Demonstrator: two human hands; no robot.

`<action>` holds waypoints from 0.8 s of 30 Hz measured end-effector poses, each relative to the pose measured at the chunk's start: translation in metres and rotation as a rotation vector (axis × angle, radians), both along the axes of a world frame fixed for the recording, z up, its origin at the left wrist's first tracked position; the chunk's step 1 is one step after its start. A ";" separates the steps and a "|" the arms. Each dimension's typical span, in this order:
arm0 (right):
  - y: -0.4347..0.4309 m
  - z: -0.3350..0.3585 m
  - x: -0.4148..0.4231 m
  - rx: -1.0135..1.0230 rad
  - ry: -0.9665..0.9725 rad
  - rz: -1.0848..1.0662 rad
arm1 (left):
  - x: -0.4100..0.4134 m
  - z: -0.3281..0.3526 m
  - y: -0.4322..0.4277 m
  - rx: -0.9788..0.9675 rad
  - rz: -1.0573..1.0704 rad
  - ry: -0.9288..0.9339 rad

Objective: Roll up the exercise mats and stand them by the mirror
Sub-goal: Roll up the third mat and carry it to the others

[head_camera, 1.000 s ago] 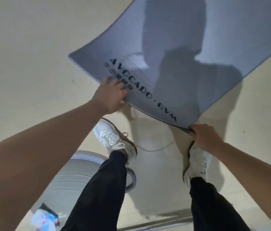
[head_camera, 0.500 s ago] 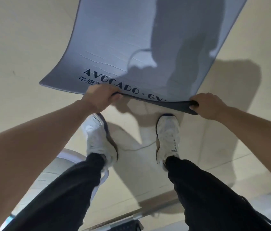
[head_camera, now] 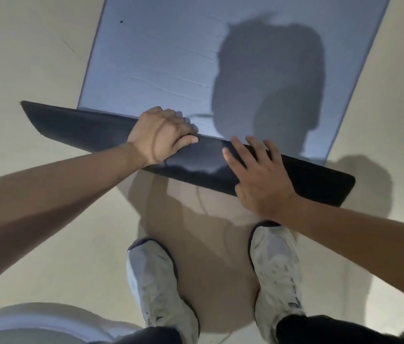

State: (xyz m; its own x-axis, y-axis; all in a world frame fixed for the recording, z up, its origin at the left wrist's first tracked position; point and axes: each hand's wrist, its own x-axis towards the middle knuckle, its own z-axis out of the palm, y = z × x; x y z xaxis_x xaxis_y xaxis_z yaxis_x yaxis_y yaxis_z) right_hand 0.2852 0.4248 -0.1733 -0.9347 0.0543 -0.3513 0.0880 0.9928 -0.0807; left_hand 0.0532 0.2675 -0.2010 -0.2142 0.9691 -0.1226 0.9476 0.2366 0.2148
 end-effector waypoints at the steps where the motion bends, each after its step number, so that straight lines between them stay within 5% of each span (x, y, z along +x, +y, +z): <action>1: 0.004 -0.009 -0.004 -0.010 0.001 0.030 | -0.004 -0.009 0.002 0.032 -0.021 -0.012; 7: 0.014 -0.030 -0.026 -0.004 -0.091 0.032 | -0.020 -0.025 0.014 0.198 -0.059 -0.100; 14: 0.033 -0.028 -0.038 -0.214 -0.168 0.026 | -0.005 0.003 -0.018 -0.071 -0.157 0.091; 24: 0.047 -0.019 -0.041 -0.492 -0.215 -0.155 | 0.001 0.000 -0.035 -0.090 -0.113 0.150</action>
State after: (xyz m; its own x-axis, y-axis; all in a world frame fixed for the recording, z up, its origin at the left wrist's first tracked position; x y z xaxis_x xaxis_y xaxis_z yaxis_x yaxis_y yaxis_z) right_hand 0.2438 0.4718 -0.1920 -0.8334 -0.0336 -0.5517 0.2953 0.8167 -0.4958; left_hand 0.0542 0.2321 -0.2010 -0.1274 0.9746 -0.1843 0.9889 0.1391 0.0521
